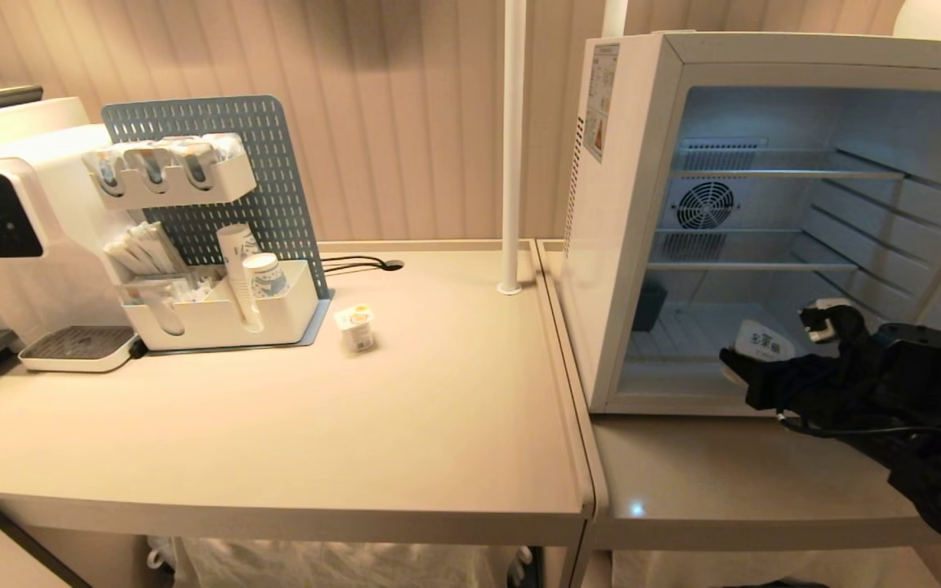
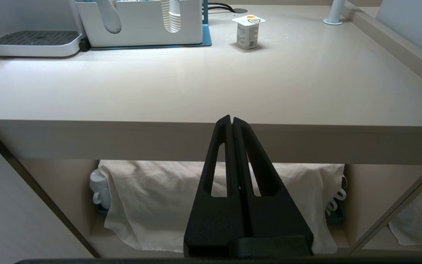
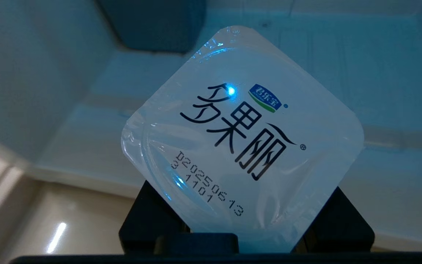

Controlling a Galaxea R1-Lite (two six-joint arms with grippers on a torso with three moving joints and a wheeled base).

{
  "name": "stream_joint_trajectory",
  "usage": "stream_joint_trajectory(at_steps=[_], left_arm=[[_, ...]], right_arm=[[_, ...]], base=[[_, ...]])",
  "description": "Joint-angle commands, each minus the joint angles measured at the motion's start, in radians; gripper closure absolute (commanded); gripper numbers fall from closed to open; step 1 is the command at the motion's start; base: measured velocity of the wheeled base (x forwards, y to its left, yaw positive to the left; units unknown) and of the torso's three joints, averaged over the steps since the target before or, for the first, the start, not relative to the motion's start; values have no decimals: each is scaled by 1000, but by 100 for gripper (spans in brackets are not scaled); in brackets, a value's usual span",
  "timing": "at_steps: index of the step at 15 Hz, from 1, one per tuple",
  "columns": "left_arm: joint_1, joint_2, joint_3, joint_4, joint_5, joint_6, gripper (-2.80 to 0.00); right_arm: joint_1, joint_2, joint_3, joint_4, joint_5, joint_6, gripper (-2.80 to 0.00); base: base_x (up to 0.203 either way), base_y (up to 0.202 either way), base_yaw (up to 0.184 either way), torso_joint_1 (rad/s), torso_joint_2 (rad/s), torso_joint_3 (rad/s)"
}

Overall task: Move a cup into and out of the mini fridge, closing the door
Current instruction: Put the yoghurt in the freezer

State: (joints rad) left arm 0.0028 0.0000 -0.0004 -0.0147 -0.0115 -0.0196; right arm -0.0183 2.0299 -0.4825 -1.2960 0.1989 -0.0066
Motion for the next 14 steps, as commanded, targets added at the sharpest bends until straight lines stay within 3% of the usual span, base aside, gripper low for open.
stream_joint_trajectory(at_steps=[1, 7, 14], left_arm=[[0, 2, 0, -1, -1, 0, 0], [0, 2, 0, -1, -1, 0, 0], [0, 2, 0, 1, -1, 0, 0]], right_arm=[[0, 102, -52, -8, -10, -1, 0], [-3, 230, -215, 62, -52, -6, 0], [-12, 345, -478, 279, -118, -6, 0]], base=[[0, 0, 0, 0, 0, 0], [0, 0, 0, 0, 0, 0], [0, 0, 0, 0, 0, 0]])
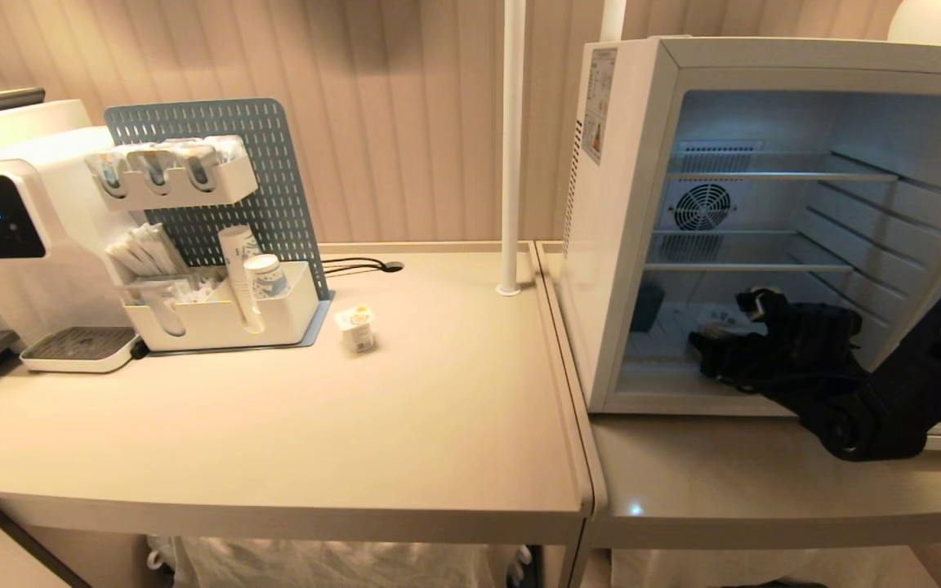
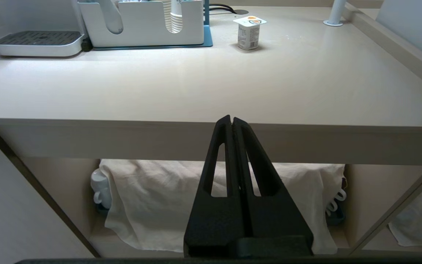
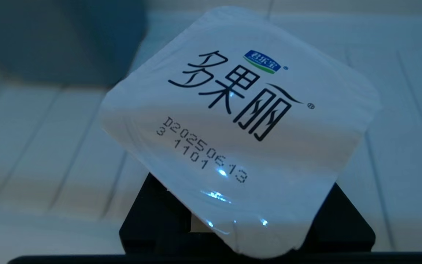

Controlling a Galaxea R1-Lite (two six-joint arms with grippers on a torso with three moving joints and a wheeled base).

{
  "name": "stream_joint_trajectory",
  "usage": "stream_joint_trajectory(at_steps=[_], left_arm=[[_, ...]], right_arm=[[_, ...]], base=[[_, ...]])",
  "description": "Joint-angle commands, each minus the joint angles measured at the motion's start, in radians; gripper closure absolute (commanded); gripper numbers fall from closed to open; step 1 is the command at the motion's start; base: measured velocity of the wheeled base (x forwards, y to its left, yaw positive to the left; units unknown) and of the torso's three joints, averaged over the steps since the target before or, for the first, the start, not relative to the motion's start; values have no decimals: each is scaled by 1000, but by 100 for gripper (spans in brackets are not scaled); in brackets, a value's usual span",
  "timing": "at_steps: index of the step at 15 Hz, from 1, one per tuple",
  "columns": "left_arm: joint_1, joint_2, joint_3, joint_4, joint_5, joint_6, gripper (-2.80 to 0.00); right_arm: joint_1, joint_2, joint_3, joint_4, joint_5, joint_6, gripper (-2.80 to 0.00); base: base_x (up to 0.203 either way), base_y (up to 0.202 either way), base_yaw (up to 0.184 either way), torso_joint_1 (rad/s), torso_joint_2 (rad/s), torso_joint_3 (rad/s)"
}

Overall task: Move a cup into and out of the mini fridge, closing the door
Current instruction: Put the yoghurt in the freezer

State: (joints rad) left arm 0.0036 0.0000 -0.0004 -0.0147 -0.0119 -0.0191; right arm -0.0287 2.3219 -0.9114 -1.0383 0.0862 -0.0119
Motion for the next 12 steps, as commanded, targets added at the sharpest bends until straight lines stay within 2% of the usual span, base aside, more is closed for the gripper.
stream_joint_trajectory(at_steps=[1, 9, 11, 12], left_arm=[[-1, 2, -1, 0, 0, -1, 0], [-1, 2, 0, 1, 0, -1, 0], [-1, 2, 0, 1, 0, -1, 0], [-1, 2, 0, 1, 0, -1, 0]], right_arm=[[-2, 67, -78, 51, -9, -2, 0], [-2, 102, -271, 240, -72, 1, 0], [-1, 116, -308, 275, -111, 3, 0], [0, 117, -297, 269, -115, 2, -280]], base=[[0, 0, 0, 0, 0, 0], [0, 0, 0, 0, 0, 0], [0, 0, 0, 0, 0, 0], [0, 0, 0, 0, 0, 0]])
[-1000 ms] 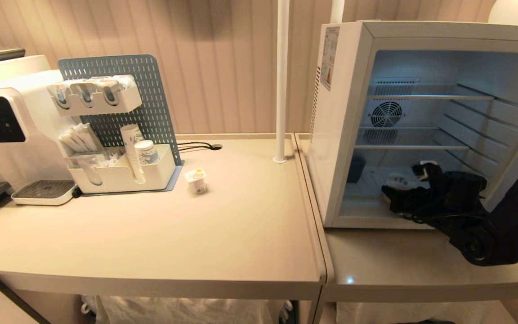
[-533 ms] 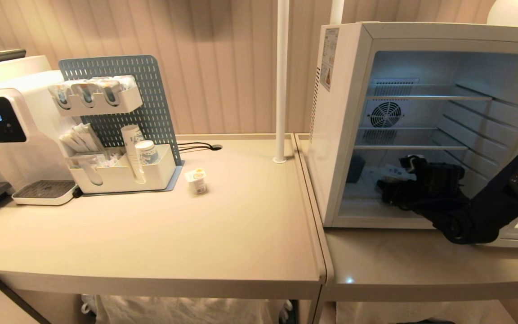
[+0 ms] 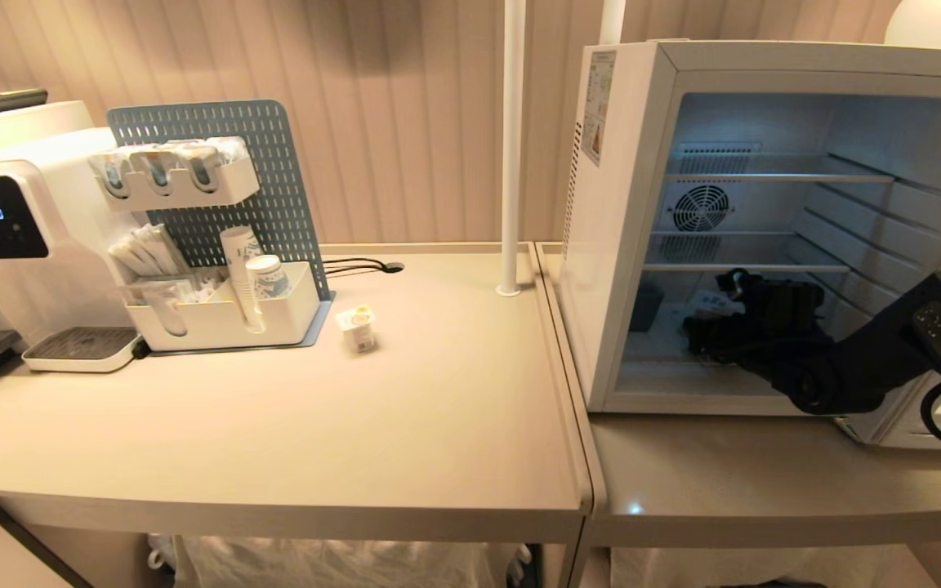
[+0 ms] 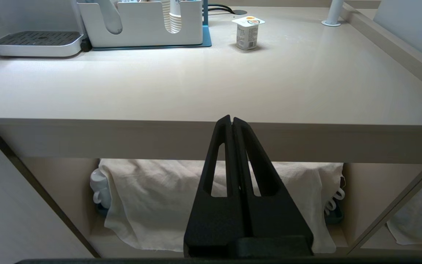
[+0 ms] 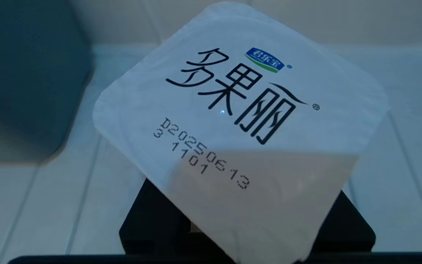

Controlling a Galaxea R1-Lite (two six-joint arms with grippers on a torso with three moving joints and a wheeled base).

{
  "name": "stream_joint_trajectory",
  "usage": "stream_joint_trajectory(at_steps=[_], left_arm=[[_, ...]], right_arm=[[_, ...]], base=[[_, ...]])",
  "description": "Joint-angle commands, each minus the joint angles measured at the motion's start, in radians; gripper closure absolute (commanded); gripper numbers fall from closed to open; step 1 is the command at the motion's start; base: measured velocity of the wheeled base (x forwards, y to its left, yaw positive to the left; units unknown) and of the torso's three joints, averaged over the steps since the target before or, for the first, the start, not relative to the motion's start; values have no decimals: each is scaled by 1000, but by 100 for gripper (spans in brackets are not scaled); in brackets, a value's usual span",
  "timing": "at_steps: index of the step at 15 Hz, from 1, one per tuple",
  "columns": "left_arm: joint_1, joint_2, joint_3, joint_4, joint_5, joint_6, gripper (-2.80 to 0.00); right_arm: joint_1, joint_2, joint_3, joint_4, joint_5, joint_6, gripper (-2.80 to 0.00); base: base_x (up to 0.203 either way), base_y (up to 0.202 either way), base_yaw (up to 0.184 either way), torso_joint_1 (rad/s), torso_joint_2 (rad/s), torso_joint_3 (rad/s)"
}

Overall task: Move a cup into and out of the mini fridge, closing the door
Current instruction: Put the yoghurt in the freezer

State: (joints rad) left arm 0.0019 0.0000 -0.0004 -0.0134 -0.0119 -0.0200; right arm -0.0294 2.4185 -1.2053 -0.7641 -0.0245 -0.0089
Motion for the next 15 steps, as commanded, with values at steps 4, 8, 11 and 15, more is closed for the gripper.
stream_joint_trajectory(at_steps=[4, 8, 11, 15], left_arm=[[1, 2, 0, 0, 0, 0, 0], [1, 2, 0, 0, 0, 0, 0], [1, 2, 0, -2, 0, 0, 0], [1, 2, 0, -2, 0, 0, 0]], right_arm=[[-1, -20, 70, -40, -9, -1, -280], [-1, -99, 235, -160, 0, -6, -280], [0, -207, 380, -249, 30, -8, -280], [-1, -333, 537, -307, 44, -6, -280]], base=[[0, 0, 0, 0, 0, 0], [0, 0, 0, 0, 0, 0], [0, 0, 0, 0, 0, 0], [0, 0, 0, 0, 0, 0]])
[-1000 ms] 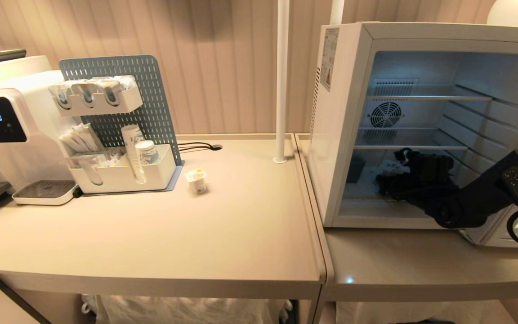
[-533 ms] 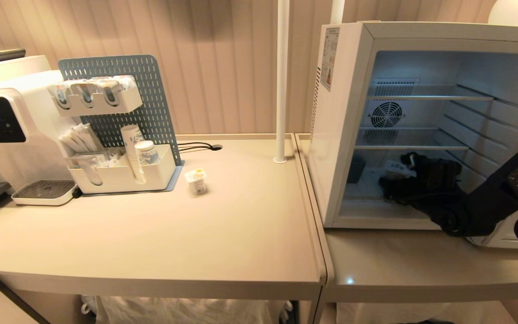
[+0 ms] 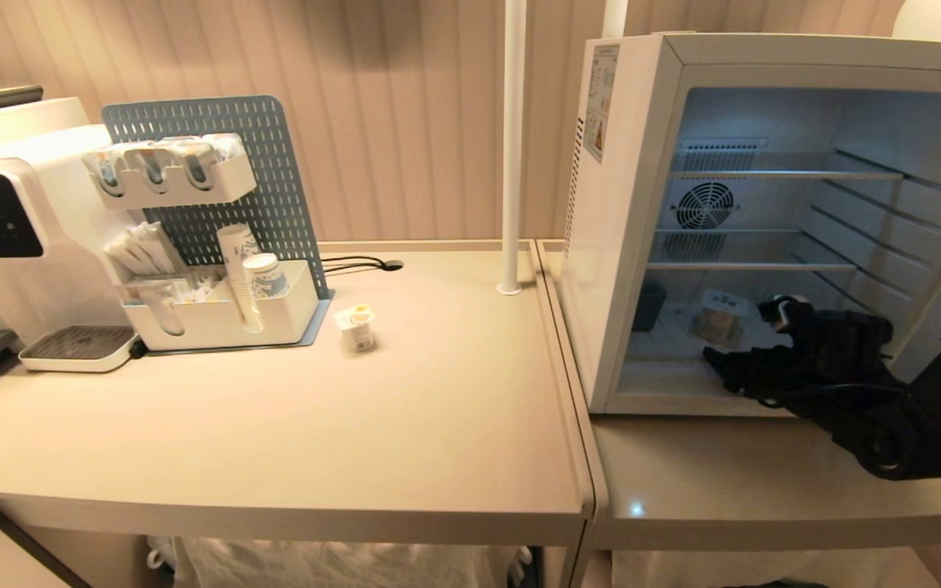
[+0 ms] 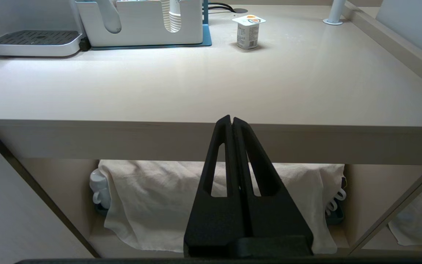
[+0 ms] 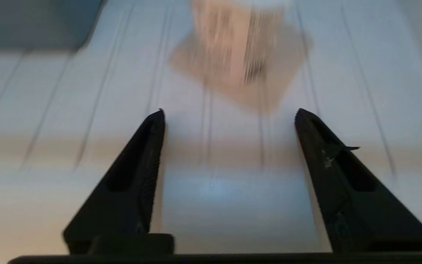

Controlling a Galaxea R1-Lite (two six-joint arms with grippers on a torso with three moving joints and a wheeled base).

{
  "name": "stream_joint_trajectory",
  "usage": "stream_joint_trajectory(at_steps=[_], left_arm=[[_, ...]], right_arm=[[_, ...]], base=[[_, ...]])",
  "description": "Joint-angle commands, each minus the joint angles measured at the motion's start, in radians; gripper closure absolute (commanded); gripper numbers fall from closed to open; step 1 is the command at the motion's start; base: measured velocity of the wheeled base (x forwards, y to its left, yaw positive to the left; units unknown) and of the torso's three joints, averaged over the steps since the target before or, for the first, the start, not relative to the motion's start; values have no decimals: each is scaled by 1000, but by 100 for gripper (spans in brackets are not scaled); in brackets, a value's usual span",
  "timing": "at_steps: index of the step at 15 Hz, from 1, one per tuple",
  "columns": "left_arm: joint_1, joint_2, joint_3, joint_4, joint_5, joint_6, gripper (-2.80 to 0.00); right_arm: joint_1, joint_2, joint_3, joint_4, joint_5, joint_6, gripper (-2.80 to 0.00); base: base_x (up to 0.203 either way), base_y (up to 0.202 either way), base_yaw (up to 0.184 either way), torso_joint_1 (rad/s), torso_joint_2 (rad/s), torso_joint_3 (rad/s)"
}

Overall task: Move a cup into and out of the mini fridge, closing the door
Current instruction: Put the yoghurt in the freezer

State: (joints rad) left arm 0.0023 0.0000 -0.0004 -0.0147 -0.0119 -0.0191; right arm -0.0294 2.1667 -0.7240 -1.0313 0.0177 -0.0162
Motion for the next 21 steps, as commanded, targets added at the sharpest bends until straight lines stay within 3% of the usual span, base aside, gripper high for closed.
stream_joint_trajectory(at_steps=[1, 7, 8, 11, 17, 21], left_arm=[[1, 2, 0, -1, 0, -1, 0], [1, 2, -1, -1, 0, -1, 0], [1, 2, 0, -1, 0, -1, 0], [1, 2, 0, -1, 0, -1, 0], [1, 2, -1, -1, 0, -1, 0], [1, 2, 0, -1, 0, -1, 0]], right_arm=[[-1, -111, 97, -66, 5, 1, -280], [-13, -431, 386, -139, 75, 0, -280], [-14, -518, 426, -132, 88, -1, 0], [-17, -825, 519, -4, 169, -2, 0], [-14, -1540, 462, 756, 315, 4, 0], [46, -1894, 362, 1238, 336, 21, 0]], base=[[0, 0, 0, 0, 0, 0], [0, 0, 0, 0, 0, 0], [0, 0, 0, 0, 0, 0], [0, 0, 0, 0, 0, 0], [0, 0, 0, 0, 0, 0], [0, 0, 0, 0, 0, 0]])
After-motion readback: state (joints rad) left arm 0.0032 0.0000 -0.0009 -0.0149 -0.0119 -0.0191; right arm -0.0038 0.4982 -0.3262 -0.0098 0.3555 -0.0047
